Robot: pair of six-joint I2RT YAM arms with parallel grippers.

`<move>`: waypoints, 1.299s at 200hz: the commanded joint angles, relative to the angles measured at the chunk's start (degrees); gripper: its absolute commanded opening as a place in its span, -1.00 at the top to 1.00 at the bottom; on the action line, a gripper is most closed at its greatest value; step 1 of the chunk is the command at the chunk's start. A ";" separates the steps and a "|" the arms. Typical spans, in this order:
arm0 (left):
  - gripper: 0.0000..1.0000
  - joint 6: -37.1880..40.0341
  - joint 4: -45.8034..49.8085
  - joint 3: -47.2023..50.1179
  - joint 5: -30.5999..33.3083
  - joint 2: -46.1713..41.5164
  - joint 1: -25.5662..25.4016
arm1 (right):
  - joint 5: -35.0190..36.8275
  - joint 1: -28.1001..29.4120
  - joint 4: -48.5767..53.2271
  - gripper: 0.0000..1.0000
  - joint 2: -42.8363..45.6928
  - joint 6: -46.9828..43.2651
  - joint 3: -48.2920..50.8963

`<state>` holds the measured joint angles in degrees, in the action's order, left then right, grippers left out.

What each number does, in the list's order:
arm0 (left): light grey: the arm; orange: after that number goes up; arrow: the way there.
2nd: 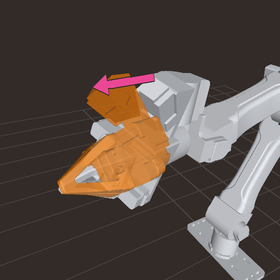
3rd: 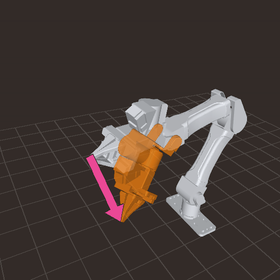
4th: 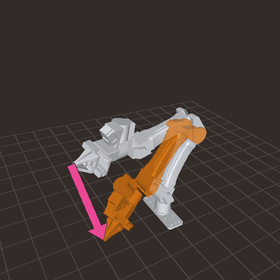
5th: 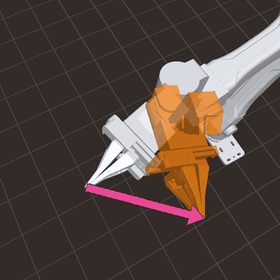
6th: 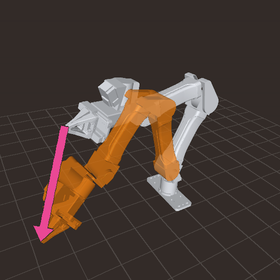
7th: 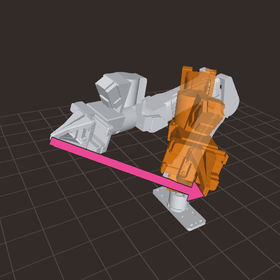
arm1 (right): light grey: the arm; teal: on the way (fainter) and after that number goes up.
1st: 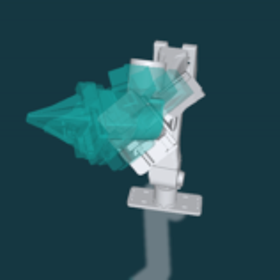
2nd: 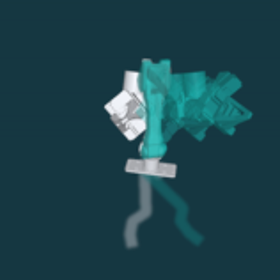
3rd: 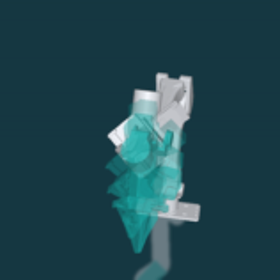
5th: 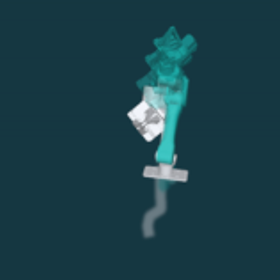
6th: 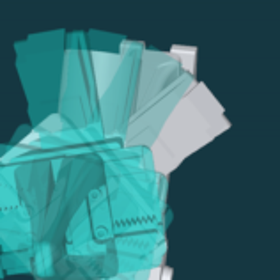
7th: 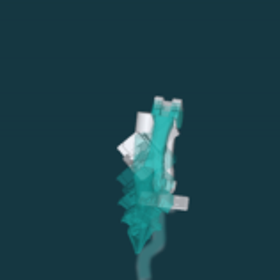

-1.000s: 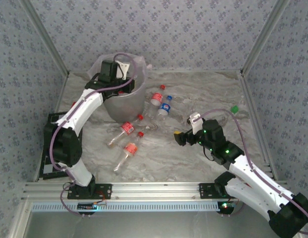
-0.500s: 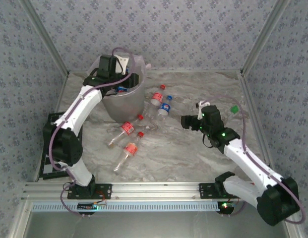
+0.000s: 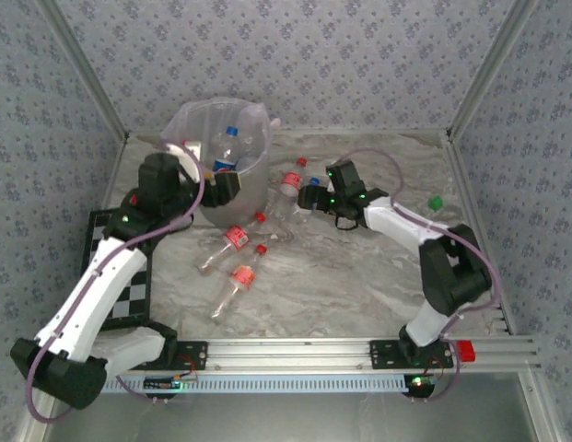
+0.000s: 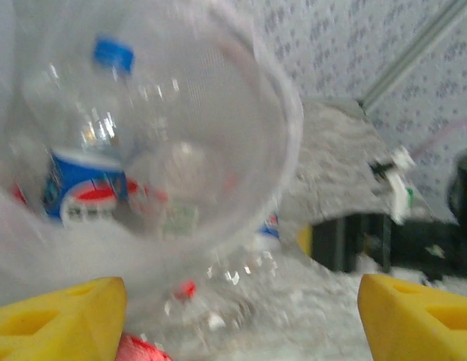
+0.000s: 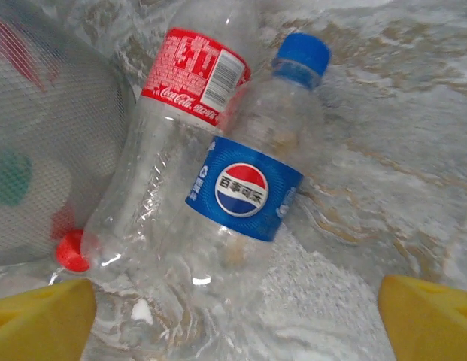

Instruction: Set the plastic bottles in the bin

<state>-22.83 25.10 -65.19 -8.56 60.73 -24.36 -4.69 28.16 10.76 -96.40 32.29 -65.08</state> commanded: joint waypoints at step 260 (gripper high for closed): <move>-0.91 -14.98 -16.21 -10.31 -8.81 16.41 -14.04 | -16.29 6.72 -15.43 0.14 45.02 -26.53 30.34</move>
<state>-37.63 11.25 -72.71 -16.75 74.15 -36.14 -16.23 33.32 1.58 -53.23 8.88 -34.83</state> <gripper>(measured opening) 0.953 0.589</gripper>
